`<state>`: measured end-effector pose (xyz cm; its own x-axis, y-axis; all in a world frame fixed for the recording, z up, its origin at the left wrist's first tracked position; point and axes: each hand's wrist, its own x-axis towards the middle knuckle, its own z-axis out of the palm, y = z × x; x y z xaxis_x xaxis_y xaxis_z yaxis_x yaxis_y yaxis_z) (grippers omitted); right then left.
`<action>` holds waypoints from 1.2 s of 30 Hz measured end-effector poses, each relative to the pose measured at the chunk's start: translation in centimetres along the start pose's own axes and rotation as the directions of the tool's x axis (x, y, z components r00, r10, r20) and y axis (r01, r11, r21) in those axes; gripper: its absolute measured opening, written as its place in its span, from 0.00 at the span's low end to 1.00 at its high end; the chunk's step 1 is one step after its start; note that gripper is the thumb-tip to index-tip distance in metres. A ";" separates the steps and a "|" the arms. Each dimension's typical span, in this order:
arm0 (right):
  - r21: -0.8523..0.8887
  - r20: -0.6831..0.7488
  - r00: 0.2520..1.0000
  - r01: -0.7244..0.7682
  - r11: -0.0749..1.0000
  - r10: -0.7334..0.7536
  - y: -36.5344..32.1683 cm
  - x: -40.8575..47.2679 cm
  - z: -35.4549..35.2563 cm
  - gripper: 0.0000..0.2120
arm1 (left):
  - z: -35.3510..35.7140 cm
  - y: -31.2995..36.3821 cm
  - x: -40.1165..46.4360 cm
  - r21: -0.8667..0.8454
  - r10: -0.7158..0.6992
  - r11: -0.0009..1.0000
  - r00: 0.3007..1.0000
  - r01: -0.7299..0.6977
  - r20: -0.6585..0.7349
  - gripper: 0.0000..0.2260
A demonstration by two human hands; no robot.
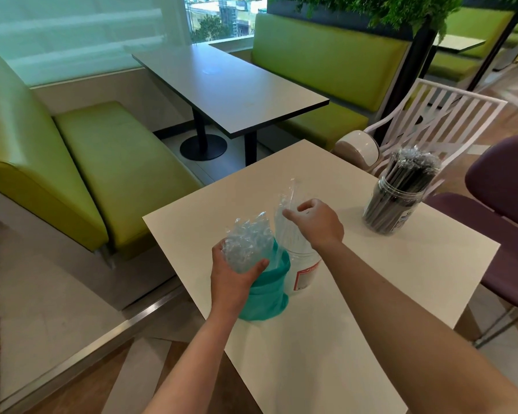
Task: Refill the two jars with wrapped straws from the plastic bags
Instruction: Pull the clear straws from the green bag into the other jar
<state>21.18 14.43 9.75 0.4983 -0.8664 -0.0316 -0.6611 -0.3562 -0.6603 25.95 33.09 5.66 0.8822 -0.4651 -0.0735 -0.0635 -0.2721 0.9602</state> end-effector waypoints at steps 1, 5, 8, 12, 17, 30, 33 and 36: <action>-0.013 0.005 1.000 0.001 1.000 -0.001 0.1 0.0 0.1 0.26 | 0.0 0.0 0.0 -0.008 0.001 1.000 1.000 -0.001 -0.001 0.37; 0.004 0.093 0.996 0.015 1.000 -0.016 0.2 0.1 0.2 0.23 | 0.0 0.1 -0.1 -0.012 0.004 1.000 1.000 -0.004 0.004 0.37; 0.107 0.065 0.996 0.054 0.993 -0.061 0.3 0.2 0.2 0.12 | 0.1 0.2 0.0 -0.005 0.003 1.000 1.000 -0.003 0.008 0.37; 0.160 0.120 0.991 0.035 0.987 -0.055 0.1 0.1 0.3 0.14 | 0.2 0.1 0.0 0.000 0.005 1.000 1.000 -0.005 0.005 0.37; 0.054 0.216 0.976 -0.046 0.997 0.034 0.2 0.6 0.7 0.30 | 0.0 0.0 0.0 0.001 0.006 1.000 1.000 -0.006 0.011 0.37; 0.393 -0.099 0.991 0.121 0.912 -0.089 -2.6 0.4 -3.2 0.15 | 0.1 0.3 0.0 0.020 -0.005 1.000 1.000 0.005 0.003 0.38; 0.476 -0.180 0.973 0.215 0.853 -0.144 -3.8 0.2 -4.6 0.14 | 0.2 0.4 -0.1 0.011 -0.002 1.000 1.000 0.002 0.002 0.37; 0.486 -0.248 0.953 0.278 0.828 -0.175 -4.2 0.1 -5.1 0.12 | 0.2 0.4 -0.1 0.013 -0.004 1.000 1.000 0.004 -0.002 0.37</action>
<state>21.15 14.00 16.35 0.4517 -0.8499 0.2712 -0.1362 -0.3661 -0.9205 25.74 32.86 5.95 0.8836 -0.4619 -0.0770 -0.0658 -0.2853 0.9562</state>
